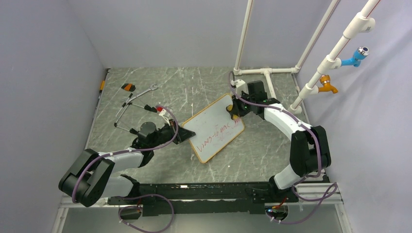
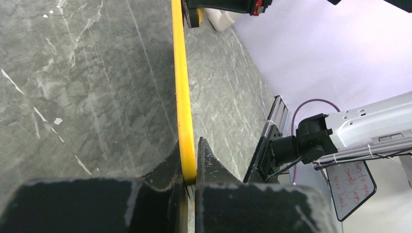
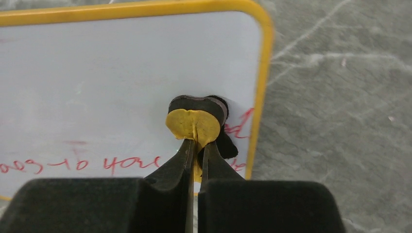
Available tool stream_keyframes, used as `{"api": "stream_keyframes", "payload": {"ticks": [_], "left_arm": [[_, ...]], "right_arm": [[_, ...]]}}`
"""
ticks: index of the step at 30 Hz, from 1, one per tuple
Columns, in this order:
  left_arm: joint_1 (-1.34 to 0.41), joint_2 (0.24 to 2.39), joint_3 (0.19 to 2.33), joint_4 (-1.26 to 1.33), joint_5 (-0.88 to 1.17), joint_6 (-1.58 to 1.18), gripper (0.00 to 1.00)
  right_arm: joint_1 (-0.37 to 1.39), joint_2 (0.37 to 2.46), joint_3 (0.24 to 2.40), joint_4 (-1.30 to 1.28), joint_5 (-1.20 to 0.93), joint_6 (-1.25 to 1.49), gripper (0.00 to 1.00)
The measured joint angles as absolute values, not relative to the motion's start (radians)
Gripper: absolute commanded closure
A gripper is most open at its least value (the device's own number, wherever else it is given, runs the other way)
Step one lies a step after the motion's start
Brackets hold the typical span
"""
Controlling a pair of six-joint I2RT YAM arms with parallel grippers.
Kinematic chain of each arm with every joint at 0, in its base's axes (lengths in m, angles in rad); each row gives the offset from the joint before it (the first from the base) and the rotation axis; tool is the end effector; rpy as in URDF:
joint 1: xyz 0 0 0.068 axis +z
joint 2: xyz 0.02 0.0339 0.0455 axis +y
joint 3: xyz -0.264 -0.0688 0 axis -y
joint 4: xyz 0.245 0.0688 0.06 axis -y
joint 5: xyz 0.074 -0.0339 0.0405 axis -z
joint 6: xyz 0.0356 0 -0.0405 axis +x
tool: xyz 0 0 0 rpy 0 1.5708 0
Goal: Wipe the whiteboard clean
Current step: Erase the whiteboard at the center of the board.
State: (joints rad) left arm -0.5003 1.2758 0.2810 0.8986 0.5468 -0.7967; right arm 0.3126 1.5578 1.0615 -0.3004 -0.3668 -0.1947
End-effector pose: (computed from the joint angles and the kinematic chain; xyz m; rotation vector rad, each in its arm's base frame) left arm 0.1938 -0.1270 0.1833 0.1883 1.8554 -1.3952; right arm 0.3154 0.1153 0.2369 -0.7606 2.2270 0.4908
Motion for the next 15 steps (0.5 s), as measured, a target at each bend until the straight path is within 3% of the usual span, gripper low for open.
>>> {"api": "stream_keyframes", "payload": {"ticks": [15], "left_arm": [[-0.506,1.276,0.286,0.892,0.56,-0.8,1.0]], "right_arm": [[0.273,1.572,1.063,-0.305,-0.404,-0.223,1.0]]}}
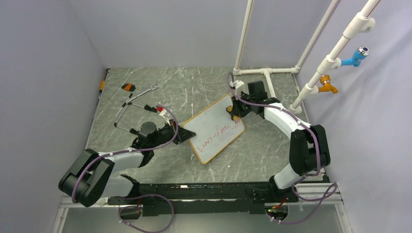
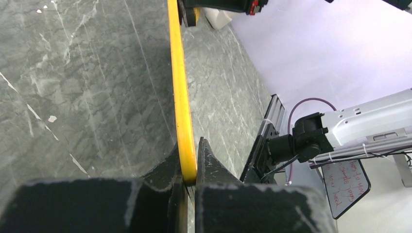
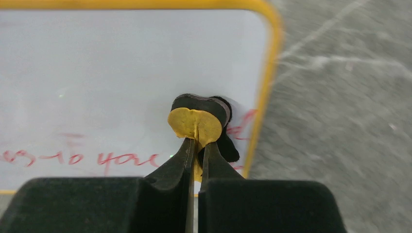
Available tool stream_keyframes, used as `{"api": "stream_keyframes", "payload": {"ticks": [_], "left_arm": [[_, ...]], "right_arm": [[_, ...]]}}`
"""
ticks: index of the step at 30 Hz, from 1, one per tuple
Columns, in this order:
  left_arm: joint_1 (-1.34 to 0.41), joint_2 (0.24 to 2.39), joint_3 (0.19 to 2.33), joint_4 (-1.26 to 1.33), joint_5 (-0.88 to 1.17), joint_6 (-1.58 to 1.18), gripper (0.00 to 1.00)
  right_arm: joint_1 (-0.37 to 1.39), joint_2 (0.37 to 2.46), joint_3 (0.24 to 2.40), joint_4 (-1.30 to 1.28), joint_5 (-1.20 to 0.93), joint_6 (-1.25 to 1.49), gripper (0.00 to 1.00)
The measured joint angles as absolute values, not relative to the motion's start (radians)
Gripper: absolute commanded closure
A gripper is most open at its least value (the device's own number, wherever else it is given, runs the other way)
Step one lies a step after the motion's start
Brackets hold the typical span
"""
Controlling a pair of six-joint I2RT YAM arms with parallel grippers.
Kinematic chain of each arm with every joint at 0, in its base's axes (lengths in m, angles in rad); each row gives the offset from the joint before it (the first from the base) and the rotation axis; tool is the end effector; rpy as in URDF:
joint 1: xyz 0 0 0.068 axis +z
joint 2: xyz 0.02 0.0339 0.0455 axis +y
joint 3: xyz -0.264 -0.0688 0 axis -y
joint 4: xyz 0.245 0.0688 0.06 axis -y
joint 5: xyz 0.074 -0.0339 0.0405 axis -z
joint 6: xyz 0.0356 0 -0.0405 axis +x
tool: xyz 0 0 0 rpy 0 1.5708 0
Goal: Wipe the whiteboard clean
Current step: Erase the whiteboard at the center of the board.
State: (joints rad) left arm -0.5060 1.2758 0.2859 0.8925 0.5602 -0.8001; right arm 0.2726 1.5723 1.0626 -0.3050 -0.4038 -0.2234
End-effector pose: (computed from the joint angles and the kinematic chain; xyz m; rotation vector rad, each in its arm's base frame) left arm 0.1933 -0.1288 0.1841 0.2020 1.8602 -1.4115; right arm 0.3206 0.1041 0.2327 -0.7623 2.2318 0.5040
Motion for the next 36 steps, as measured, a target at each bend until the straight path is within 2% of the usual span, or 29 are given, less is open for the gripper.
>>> {"api": "stream_keyframes", "payload": {"ticks": [7,14,20,30,36], "left_arm": [[-0.505,1.276,0.286,0.885,0.551,-0.809,1.0],[-0.505,1.276,0.287,0.887,0.553,-0.796,1.0],[-0.506,1.277,0.287,0.889,0.552,-0.809,1.0],[-0.506,1.276,0.287,0.886,0.552,-0.815,1.0],[-0.505,1.276,0.287,0.886,0.552,-0.801,1.0]], "right_arm": [[0.389,1.542,1.063,-0.343,-0.454,-0.279,1.0],[0.281,1.565,1.063,-0.311,-0.364,-0.19,1.0],[0.263,1.595,1.069,-0.303,-0.3,-0.185,1.0],[0.315,1.591,1.087,-0.416,-0.479,-0.372,1.0],[0.293,1.583,1.077,-0.409,-0.507,-0.296,1.0]]}}
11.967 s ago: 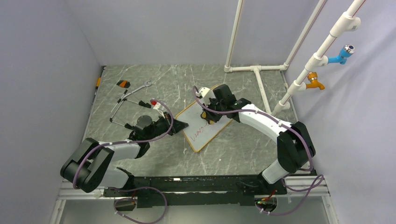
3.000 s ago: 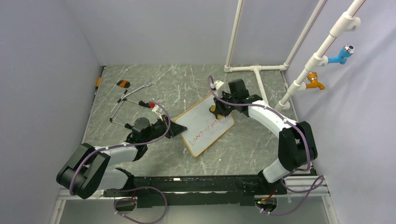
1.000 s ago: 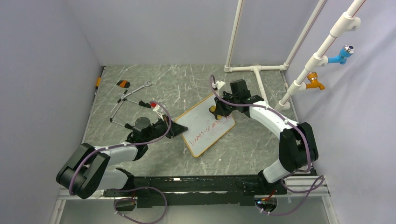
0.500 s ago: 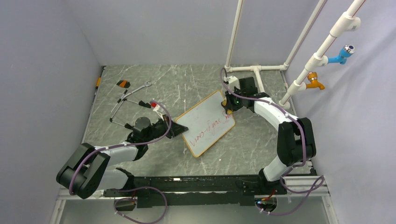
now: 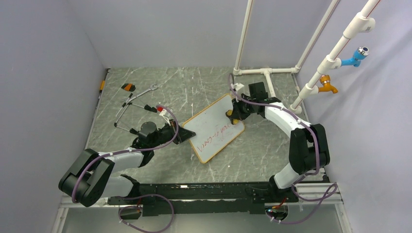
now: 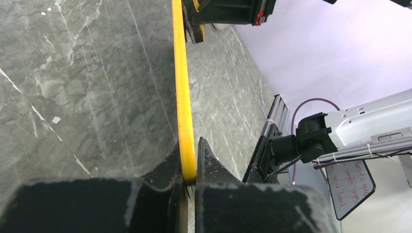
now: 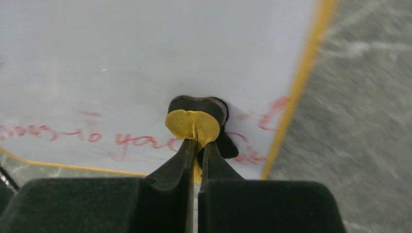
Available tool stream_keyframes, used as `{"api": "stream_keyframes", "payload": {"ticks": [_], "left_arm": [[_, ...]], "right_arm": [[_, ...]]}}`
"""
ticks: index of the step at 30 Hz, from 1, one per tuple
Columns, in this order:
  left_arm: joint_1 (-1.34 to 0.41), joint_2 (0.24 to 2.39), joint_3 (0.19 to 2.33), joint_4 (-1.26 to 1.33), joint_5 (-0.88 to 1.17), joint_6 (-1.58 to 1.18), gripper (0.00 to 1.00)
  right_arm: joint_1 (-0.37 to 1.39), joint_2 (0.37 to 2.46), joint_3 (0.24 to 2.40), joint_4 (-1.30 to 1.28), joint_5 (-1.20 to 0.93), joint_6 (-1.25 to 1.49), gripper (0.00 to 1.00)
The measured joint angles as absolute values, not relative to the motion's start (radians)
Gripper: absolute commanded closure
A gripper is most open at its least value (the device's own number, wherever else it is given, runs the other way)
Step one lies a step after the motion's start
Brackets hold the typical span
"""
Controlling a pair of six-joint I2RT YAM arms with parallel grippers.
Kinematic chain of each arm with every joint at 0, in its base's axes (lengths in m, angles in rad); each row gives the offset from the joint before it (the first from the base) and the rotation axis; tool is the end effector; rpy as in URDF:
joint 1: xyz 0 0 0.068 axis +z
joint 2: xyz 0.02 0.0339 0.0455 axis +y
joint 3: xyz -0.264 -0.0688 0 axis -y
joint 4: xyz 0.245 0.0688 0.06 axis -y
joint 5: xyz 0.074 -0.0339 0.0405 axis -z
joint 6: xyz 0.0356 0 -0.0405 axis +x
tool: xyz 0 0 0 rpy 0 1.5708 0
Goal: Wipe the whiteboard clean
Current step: Erase the whiteboard at the center of the board.
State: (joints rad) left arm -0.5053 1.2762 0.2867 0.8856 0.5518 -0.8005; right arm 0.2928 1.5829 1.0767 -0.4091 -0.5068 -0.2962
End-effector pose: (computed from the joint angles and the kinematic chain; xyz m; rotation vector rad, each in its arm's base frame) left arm 0.1938 -0.1285 0.1835 0.1914 1.8662 -1.4039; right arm 0.3116 0.1120 0.2278 -0.9058 2.2525 0.6249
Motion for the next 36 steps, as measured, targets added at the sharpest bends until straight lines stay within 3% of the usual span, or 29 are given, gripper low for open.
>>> {"api": "stream_keyframes", "payload": {"ticks": [7,20,30,36], "left_arm": [[-0.506,1.276,0.287,0.891,0.56,-0.789,1.0],[-0.5,1.276,0.287,0.891,0.545,-0.811,1.0],[-0.506,1.282,0.294,0.892,0.575,-0.772,1.0],[-0.506,1.295,0.302,0.897,0.575,-0.772,1.0]], "right_arm": [[0.182,1.617,1.053,-0.357,-0.417,-0.223,1.0],[0.343,1.588,1.069,-0.391,-0.43,-0.321,1.0],[0.201,1.578,1.052,-0.333,-0.386,-0.215,1.0],[0.223,1.605,1.095,-0.355,-0.348,-0.234,1.0]]}}
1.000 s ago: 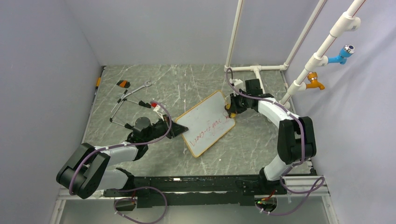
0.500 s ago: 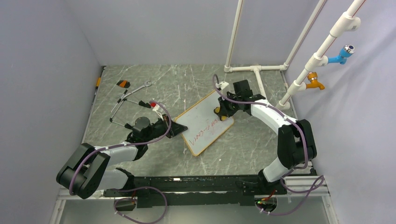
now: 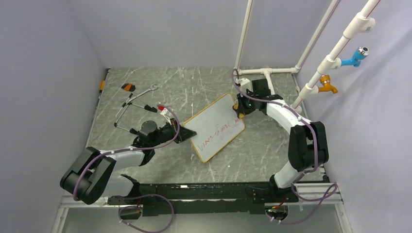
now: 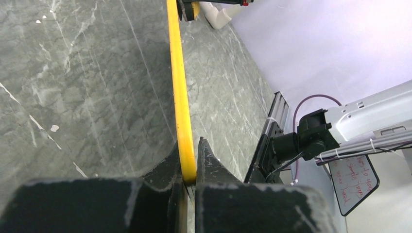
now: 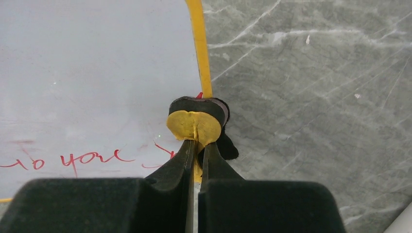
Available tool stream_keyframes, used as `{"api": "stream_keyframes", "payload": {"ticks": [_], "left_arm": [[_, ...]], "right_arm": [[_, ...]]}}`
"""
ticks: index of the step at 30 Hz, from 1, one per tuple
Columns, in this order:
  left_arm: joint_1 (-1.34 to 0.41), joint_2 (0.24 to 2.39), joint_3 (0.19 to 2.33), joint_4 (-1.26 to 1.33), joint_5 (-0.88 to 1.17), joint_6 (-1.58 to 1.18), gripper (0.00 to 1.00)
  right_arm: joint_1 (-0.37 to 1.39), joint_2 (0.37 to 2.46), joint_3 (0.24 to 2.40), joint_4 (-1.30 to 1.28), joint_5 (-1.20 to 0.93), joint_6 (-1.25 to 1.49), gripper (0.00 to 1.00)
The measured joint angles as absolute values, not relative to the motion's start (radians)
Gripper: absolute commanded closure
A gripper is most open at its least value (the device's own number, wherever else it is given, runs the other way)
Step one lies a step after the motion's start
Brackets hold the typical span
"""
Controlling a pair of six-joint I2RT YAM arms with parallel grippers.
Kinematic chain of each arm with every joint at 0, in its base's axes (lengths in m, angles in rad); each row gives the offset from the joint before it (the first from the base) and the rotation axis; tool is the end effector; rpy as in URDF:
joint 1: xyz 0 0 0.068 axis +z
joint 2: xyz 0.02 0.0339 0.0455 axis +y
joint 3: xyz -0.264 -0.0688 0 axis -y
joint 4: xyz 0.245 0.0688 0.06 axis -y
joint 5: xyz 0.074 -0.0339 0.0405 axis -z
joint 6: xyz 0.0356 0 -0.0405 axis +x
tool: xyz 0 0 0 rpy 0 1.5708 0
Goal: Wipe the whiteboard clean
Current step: Erase the whiteboard at the center of the board.
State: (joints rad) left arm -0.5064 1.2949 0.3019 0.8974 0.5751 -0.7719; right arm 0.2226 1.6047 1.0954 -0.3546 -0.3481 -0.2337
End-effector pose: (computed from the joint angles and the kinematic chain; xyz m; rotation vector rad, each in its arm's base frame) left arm 0.1966 -0.1312 0.1851 0.2415 1.8500 -1.4043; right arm 0.3308 0.0873 0.2286 -0.6953 2.3054 0.4176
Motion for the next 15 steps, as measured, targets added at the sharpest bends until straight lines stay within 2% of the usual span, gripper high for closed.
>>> {"api": "stream_keyframes", "payload": {"ticks": [8,15], "left_arm": [[-0.506,1.305,0.304,0.904,0.562,-0.772,1.0],[-0.507,1.298,0.305,0.892,0.567,-0.769,1.0]], "right_arm": [[0.23,1.631,1.125,-0.381,-0.339,-0.302,1.0],[0.231,1.605,1.053,-0.444,-0.322,-0.368,1.0]]}}
